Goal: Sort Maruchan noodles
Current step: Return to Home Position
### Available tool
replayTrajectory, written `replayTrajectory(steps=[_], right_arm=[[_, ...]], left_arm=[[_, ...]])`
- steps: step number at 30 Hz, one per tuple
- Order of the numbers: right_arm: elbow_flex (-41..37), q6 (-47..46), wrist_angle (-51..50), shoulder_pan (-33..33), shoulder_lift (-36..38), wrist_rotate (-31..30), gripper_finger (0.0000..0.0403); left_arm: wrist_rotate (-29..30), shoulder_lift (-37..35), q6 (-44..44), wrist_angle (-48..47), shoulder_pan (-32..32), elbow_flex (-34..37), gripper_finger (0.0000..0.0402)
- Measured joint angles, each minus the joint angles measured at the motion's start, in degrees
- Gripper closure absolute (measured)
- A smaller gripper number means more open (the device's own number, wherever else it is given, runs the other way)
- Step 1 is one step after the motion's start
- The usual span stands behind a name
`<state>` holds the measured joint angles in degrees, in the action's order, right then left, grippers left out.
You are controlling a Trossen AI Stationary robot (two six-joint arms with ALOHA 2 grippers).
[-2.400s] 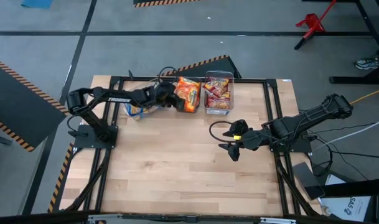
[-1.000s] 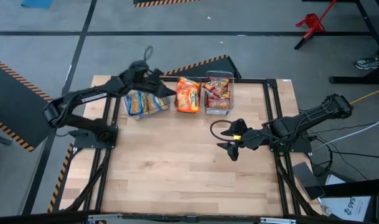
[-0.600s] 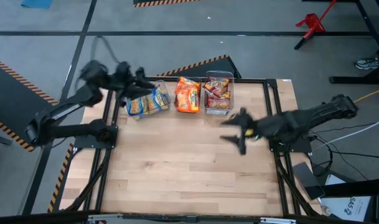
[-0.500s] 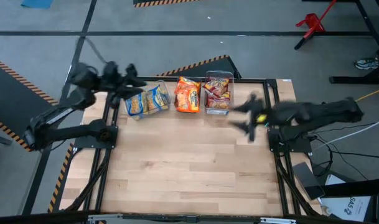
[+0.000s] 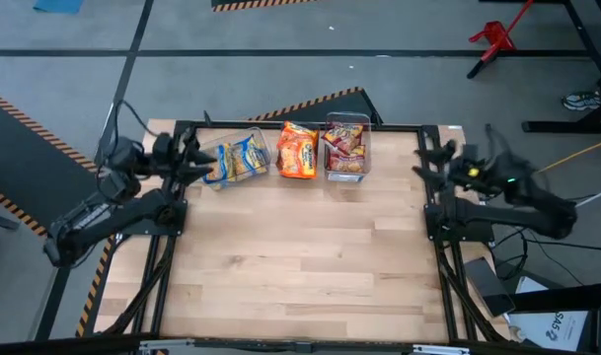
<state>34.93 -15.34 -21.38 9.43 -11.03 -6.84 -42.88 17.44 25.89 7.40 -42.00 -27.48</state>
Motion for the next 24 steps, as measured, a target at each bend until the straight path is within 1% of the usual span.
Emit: replayTrajectory(steps=[2, 4, 7, 10, 13, 15, 18, 20, 22, 24], right_arm=[[-6.9, -2.6, 4.0, 0.0, 2.9, 1.4, 0.0125], [-14.0, -5.2, 9.9, 0.0, 5.1, 4.1, 0.0125], [-24.5, -10.0, 17.9, -0.1, 7.1, 6.6, 0.0125], [-34.1, -13.0, 30.7, -0.1, 7.4, 8.6, 0.0125], [-33.9, -13.0, 27.0, -0.2, 6.7, 8.0, 0.0125], [-34.0, -12.5, 25.9, -0.1, 6.2, 7.5, 0.0125], [-34.1, -11.6, 26.1, -0.1, 6.3, 7.9, 0.0125], [-34.0, -11.6, 25.7, -0.1, 6.3, 7.9, 0.0125], [-34.0, -11.4, 25.6, -0.1, 6.3, 7.9, 0.0125], [-34.0, -11.1, 24.9, 0.0, 6.3, 7.7, 0.0125]], left_arm=[[0.4, -4.9, 2.5, 0.9, 0.0, 4.4, 0.0268], [1.3, -9.7, 6.2, 2.3, 0.2, 8.8, 0.0268], [0.9, -17.1, 9.2, 3.7, 0.9, 13.5, 0.0268], [-2.8, -16.9, 11.5, 4.7, 2.0, 16.9, 0.0268], [-2.6, -17.1, 11.1, 5.5, 3.4, 19.4, 0.0268], [-0.6, -17.3, 11.4, 4.8, 5.0, 22.8, 0.0268], [4.0, -17.3, 11.4, 7.1, 8.4, 27.0, 0.0268], [9.0, -17.0, 9.6, 0.4, 11.6, 27.1, 0.0268], [13.5, -16.5, 6.8, -0.8, 15.3, 27.1, 0.0268], [16.4, -16.5, 4.4, -1.6, 18.7, 27.1, 0.0268]])
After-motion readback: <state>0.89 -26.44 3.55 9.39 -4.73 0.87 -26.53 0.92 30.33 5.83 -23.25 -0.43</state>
